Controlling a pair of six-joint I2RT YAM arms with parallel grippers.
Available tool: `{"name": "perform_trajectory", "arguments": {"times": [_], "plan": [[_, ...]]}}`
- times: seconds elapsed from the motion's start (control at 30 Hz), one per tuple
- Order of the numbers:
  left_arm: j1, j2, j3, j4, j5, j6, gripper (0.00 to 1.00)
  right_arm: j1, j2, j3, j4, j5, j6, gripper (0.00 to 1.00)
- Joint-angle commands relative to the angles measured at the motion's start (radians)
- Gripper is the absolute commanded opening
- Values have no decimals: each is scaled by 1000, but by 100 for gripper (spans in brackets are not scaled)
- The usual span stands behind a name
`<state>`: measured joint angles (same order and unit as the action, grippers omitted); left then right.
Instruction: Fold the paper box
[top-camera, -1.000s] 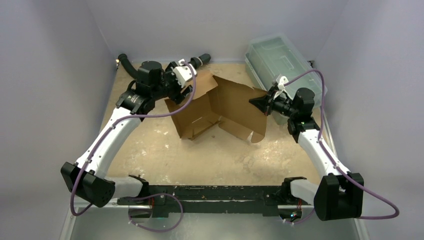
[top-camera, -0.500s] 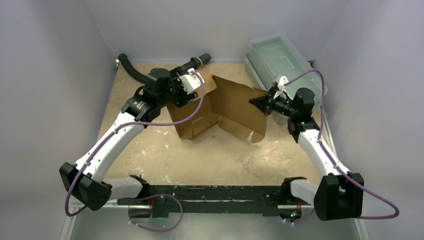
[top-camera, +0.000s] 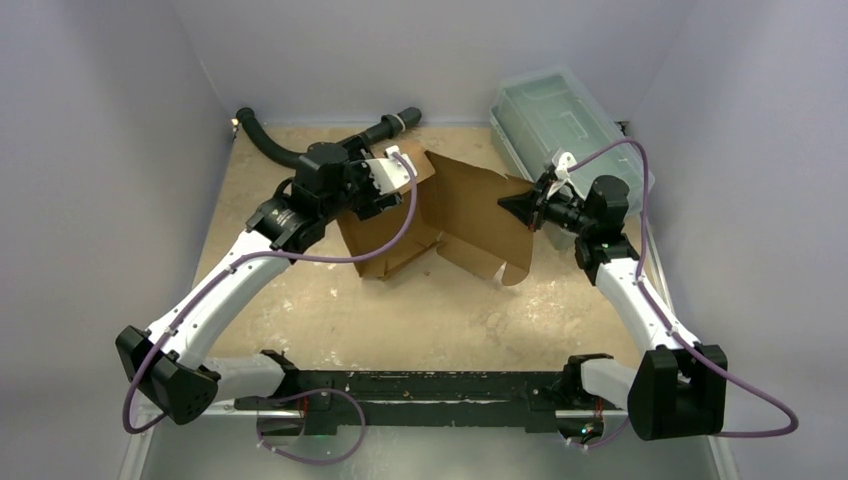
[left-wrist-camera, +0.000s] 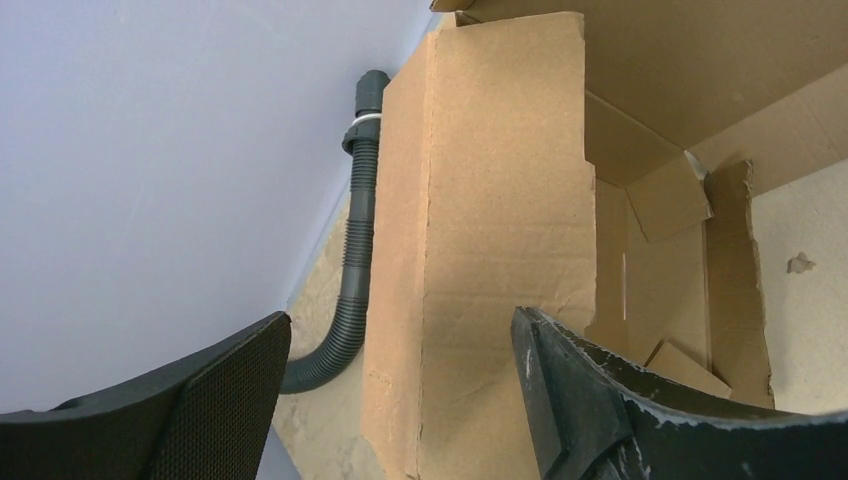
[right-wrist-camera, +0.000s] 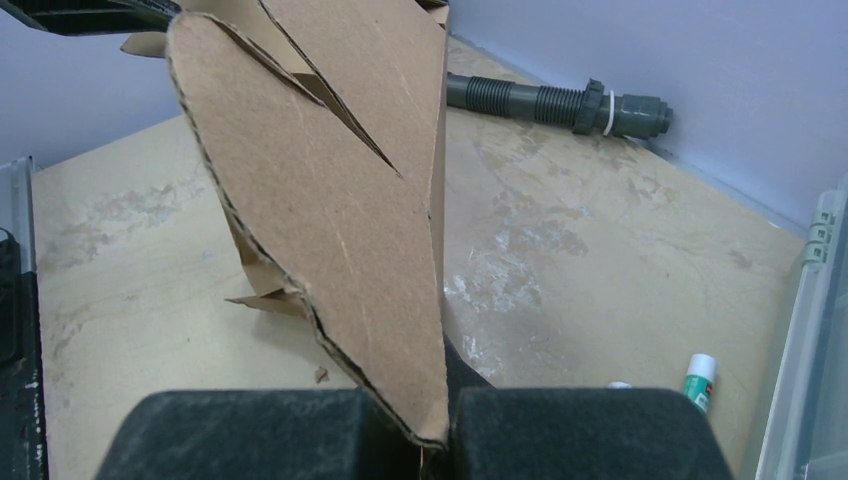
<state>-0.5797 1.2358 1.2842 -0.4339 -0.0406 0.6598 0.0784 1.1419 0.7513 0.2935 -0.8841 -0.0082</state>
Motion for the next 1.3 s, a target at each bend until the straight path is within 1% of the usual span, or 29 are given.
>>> {"name": "perform_trajectory", "arguments": {"times": [0.0, 0.13, 0.4, 0.63, 0.77, 0.87, 1.0, 1.1, 1.2, 1.27], "plan": [[-35, 23, 21, 29, -85, 35, 80, 5, 10, 22, 10, -26, -10, 0], [-69, 51, 26, 35, -170, 41, 75, 6, 9, 19, 17, -47, -5, 0], [-114, 67, 19, 77, -262, 26, 66, 11, -18, -3, 71, -139, 2, 0], [-132, 66, -7, 134, -335, 19, 65, 23, -24, -9, 75, -138, 2, 0], [-141, 76, -13, 137, -352, 34, 64, 25, -22, -5, 65, -92, 2, 0], [-146, 82, -17, 139, -341, 53, 68, 25, -19, -1, 54, -61, 2, 0], [-147, 74, -17, 131, -305, 71, 80, 26, -19, 5, 38, -38, -1, 0], [-145, 79, 45, 77, -258, 3, 85, 25, -18, 7, 32, -34, -5, 0], [-145, 106, 132, -11, -234, -74, 85, 26, -16, 10, 28, -30, -8, 0], [-145, 103, 164, -48, -220, -127, 86, 25, -16, 13, 22, -25, -12, 0]]}}
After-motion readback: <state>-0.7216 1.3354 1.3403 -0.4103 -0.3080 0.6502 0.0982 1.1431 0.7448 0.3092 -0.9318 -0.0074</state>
